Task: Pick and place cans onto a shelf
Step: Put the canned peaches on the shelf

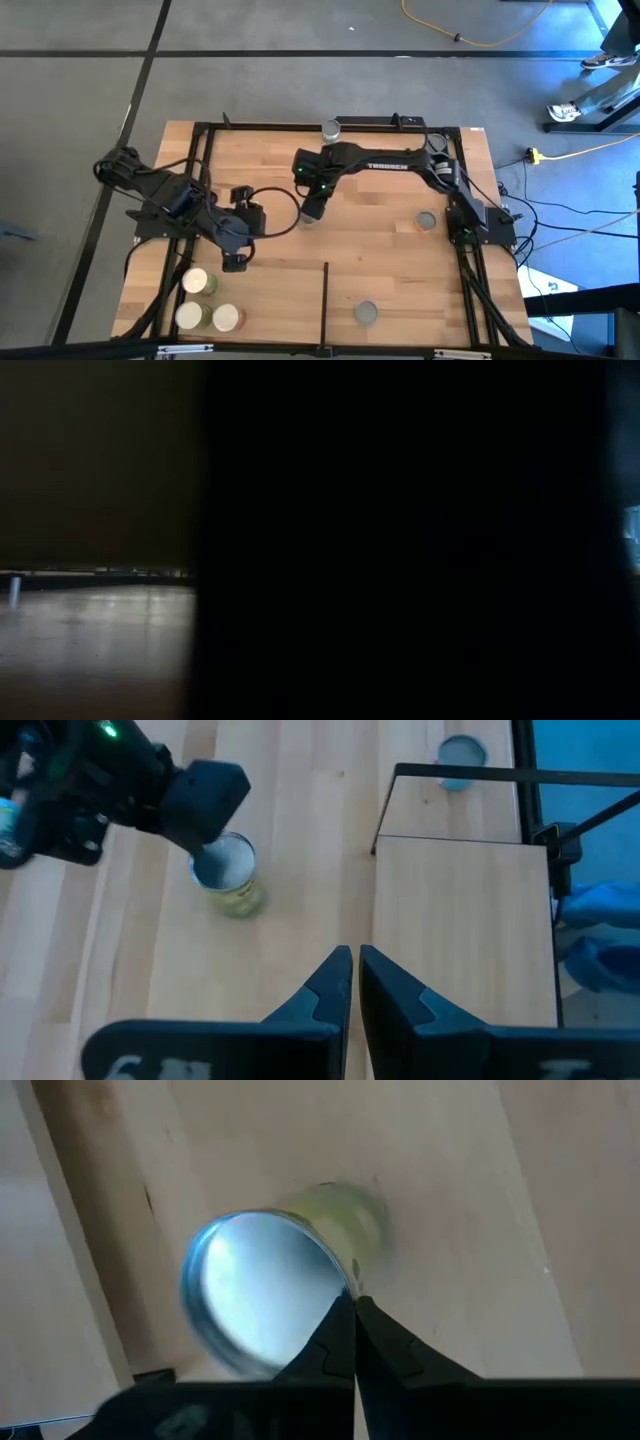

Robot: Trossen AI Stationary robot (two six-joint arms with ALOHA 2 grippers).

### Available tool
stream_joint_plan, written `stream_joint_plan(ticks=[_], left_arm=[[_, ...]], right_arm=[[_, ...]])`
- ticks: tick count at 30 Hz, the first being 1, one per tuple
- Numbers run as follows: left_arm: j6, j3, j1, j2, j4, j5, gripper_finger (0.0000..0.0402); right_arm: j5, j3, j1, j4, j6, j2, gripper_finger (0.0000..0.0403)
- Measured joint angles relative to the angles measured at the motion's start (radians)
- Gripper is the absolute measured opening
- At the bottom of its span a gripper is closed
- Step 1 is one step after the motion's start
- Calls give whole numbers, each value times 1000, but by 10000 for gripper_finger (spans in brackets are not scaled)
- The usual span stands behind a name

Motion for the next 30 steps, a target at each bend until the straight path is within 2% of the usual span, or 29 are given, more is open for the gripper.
stream_joint_plan(ticks=[6,13,20,30], left_arm=[[0,0,-3,-12,0,8,16],[0,0,-3,-13,-4,24,16],[0,0,-3,-13,-28,26,16],[8,0,-3,-13,-48,26,16]], right_arm=[[-7,4,1,10,-22,20,2],[-3,3,1,49,4,23,31],[-18,9,1,44,5,23,38],[-25,171,3,-53,29,24,39]])
